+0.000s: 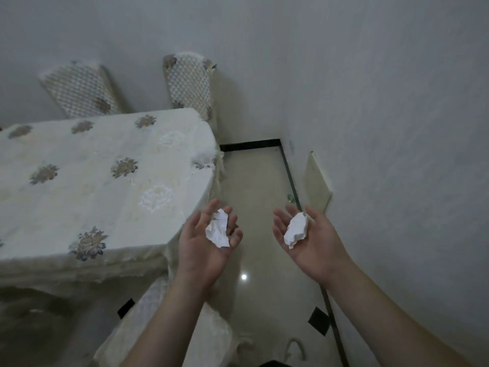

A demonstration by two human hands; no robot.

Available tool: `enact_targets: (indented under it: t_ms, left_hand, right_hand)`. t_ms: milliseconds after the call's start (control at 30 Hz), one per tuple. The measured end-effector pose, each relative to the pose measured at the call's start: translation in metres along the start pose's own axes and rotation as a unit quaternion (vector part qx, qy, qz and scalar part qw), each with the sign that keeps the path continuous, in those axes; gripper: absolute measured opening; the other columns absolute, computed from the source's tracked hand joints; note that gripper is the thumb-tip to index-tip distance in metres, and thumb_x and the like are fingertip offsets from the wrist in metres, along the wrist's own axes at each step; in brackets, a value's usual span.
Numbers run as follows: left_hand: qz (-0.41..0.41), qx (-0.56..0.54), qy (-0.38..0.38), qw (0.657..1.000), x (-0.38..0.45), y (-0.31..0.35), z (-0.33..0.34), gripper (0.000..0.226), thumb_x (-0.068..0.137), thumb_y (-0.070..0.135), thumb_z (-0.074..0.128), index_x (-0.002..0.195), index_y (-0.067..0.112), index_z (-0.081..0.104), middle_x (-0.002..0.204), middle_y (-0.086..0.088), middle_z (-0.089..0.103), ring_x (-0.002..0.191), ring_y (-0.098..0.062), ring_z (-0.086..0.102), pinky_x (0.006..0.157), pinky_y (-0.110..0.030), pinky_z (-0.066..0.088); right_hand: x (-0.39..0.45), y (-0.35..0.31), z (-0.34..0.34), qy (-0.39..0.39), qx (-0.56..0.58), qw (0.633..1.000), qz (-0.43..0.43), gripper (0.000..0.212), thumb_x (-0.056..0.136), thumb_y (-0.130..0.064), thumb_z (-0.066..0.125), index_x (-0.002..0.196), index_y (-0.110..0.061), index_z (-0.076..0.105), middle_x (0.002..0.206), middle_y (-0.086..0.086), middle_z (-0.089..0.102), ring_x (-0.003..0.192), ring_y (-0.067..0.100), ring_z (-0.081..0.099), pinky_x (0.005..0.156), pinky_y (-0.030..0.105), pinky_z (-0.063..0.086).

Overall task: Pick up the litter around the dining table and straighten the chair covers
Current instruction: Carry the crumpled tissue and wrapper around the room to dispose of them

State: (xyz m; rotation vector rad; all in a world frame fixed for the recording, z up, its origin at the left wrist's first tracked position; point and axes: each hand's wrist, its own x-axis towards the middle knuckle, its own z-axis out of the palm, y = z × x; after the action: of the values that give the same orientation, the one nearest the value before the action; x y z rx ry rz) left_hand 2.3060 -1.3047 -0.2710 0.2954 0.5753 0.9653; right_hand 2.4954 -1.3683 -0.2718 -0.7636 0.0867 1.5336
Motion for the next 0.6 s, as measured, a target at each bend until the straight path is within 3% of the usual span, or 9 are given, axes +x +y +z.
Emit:
enact_targets:
  t_ms: [167,333,467,600]
  left_hand:
    - [0.042,-0.01,0.027,0.999,0.048,0.013,0.028,0.037,0.089,0.035,0.049,0.116,0.015,0.064,0.108,-0.011,0.065,0.102,-0.026,0.058,0.082,-0.04,0.044]
    - [0.074,0.002,0.075,0.994,0.089,0.031,0.031,0.039,0.084,0.036,0.052,0.113,0.015,0.069,0.105,-0.01,0.063,0.093,-0.023,0.059,0.081,-0.038,0.044]
    - [0.083,-0.006,0.104,0.991,0.131,0.053,0.021,0.042,0.083,0.036,0.053,0.116,0.015,0.068,0.115,-0.011,0.063,0.096,-0.023,0.058,0.079,-0.037,0.046]
    - [0.079,-0.04,0.106,0.99,0.186,0.077,0.003,0.038,0.089,0.033,0.049,0.114,0.013,0.068,0.1,-0.011,0.068,0.087,-0.022,0.061,0.07,-0.034,0.049]
  right_hand:
    - [0.058,-0.041,0.027,-0.023,-0.014,0.999,0.047,0.033,0.092,-0.034,0.053,0.108,-0.007,0.063,0.107,0.016,0.068,0.087,0.027,0.069,0.075,0.039,0.059]
    - [0.113,-0.051,0.057,-0.024,0.006,0.996,0.08,0.032,0.093,-0.032,0.051,0.108,-0.006,0.062,0.102,0.017,0.069,0.084,0.027,0.068,0.081,0.037,0.056]
    - [0.161,-0.052,0.083,-0.039,-0.01,0.994,0.102,0.031,0.091,-0.03,0.053,0.107,-0.005,0.061,0.098,0.017,0.069,0.083,0.027,0.067,0.076,0.036,0.058]
    - [0.217,-0.061,0.103,-0.037,-0.043,0.993,0.104,0.029,0.093,-0.03,0.051,0.107,-0.006,0.06,0.098,0.017,0.07,0.079,0.026,0.068,0.074,0.036,0.059]
